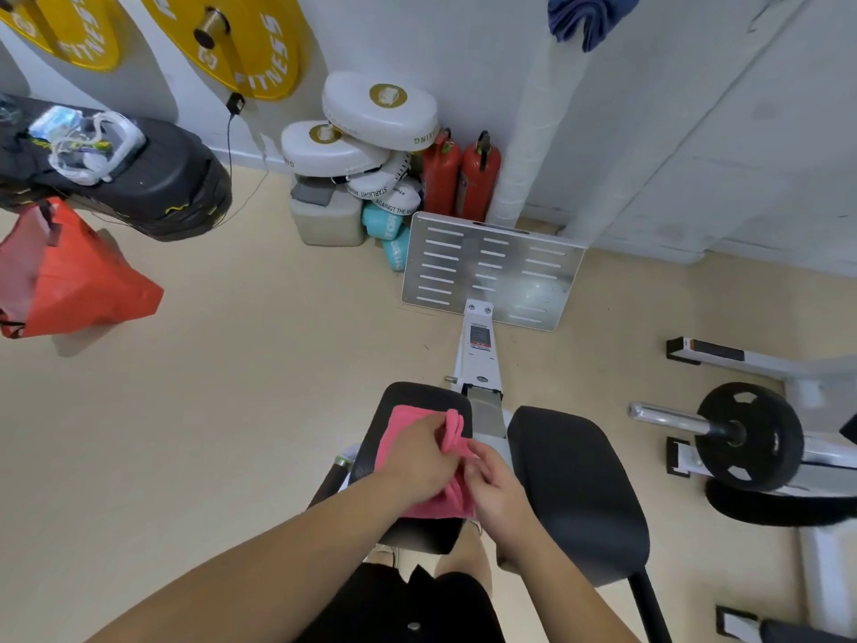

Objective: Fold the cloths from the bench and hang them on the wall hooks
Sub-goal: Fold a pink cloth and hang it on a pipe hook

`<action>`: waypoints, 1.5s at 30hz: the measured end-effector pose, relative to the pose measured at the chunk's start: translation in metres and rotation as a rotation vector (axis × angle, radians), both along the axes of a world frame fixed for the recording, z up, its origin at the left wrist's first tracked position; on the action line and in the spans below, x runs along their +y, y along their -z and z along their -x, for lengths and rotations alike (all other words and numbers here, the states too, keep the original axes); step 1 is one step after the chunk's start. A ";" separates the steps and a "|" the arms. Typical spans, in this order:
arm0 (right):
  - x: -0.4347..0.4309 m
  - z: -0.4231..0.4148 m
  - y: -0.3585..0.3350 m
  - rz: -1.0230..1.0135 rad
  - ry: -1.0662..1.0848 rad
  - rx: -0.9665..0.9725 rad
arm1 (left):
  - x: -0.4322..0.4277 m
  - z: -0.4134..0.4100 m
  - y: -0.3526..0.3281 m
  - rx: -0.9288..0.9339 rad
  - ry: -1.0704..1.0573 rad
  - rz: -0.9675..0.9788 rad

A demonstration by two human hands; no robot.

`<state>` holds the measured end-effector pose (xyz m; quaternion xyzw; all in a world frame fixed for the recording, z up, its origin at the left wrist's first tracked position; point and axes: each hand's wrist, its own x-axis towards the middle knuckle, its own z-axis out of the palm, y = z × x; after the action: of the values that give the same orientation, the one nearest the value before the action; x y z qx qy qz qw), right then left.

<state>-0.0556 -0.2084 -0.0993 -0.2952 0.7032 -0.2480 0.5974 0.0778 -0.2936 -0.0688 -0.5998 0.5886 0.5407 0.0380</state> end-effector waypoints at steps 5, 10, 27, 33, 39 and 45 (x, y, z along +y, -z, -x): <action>-0.004 0.005 0.000 0.016 -0.021 0.027 | 0.003 -0.003 0.006 0.062 0.093 -0.123; -0.007 0.000 0.008 0.077 -0.341 0.308 | -0.001 -0.051 0.003 -0.252 -0.136 0.130; -0.007 -0.029 -0.003 0.046 -0.573 0.466 | 0.009 -0.044 0.000 -0.143 -0.172 0.098; -0.003 -0.006 -0.010 -0.004 -0.185 0.141 | 0.022 -0.001 -0.008 -0.159 0.187 0.237; 0.003 0.010 -0.009 -0.118 0.049 -0.003 | 0.029 -0.003 0.012 -0.236 0.159 0.190; -0.003 0.014 -0.011 -0.164 -0.120 -0.010 | 0.029 0.000 0.032 -0.399 -0.069 0.070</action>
<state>-0.0699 -0.2110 -0.0885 -0.2857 0.6991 -0.1546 0.6369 0.0777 -0.2647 -0.1008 -0.7156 0.5670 0.3916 0.1143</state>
